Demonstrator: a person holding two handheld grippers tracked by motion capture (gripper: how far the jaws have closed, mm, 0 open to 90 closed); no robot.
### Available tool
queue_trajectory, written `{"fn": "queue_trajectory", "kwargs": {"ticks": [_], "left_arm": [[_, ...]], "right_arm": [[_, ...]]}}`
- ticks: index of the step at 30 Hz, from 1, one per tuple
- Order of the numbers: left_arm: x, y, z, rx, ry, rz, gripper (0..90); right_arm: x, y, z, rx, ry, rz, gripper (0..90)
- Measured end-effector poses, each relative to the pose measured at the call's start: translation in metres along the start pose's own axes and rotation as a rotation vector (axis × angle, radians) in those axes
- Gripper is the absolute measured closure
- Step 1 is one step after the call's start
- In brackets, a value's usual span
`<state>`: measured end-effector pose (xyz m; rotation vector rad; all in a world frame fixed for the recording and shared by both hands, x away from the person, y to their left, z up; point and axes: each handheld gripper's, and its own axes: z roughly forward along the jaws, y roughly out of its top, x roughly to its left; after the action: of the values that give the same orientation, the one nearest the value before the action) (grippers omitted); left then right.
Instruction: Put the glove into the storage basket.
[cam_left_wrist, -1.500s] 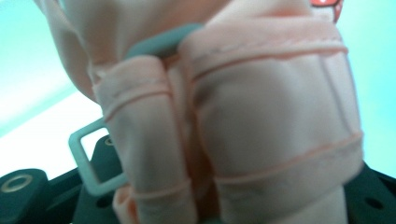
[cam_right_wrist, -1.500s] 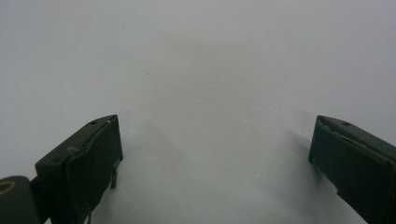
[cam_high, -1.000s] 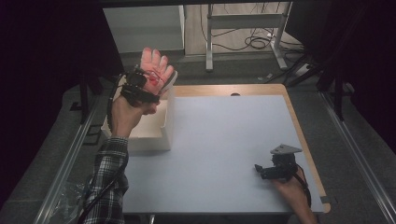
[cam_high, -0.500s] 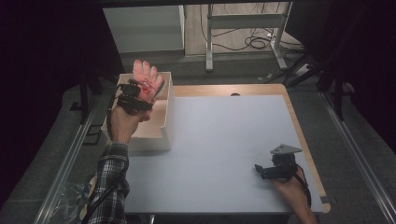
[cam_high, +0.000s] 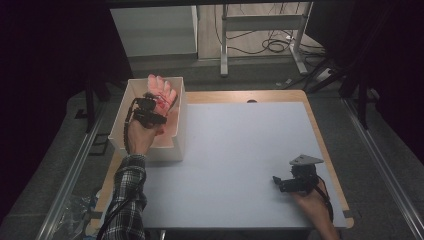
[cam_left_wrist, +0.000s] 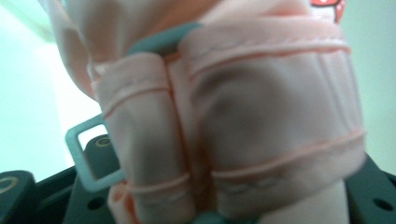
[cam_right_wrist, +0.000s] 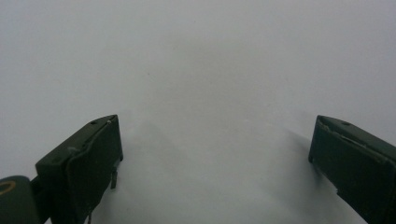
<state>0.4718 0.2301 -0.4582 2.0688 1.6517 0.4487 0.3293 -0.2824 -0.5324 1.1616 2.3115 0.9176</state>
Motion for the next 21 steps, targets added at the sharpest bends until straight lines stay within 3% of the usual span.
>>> {"fn": "queue_trajectory", "kwargs": {"ticks": [6,10,14,16,20,21], "left_arm": [[-0.006,0.002,0.008,0.044,0.014,0.013,42.0],[-0.015,0.003,0.016,0.084,-0.006,0.032,41.7],[-0.019,0.005,0.021,0.113,0.006,0.032,40.3],[-0.019,0.006,0.022,0.130,-0.015,0.026,39.6],[-0.018,0.007,0.028,0.186,-0.025,0.022,36.0],[-0.020,0.008,0.031,0.222,-0.022,0.032,31.0]], "right_arm": [[0.000,0.000,0.000,0.000,0.000,0.000,3.0],[0.000,0.000,0.000,0.000,0.000,0.000,3.0],[0.000,0.000,0.000,0.000,0.000,0.000,3.0],[0.000,0.000,0.000,0.000,0.000,0.000,3.0],[0.000,0.000,0.000,0.000,0.000,0.000,3.0],[0.000,0.000,0.000,0.000,0.000,0.000,3.0]]}}
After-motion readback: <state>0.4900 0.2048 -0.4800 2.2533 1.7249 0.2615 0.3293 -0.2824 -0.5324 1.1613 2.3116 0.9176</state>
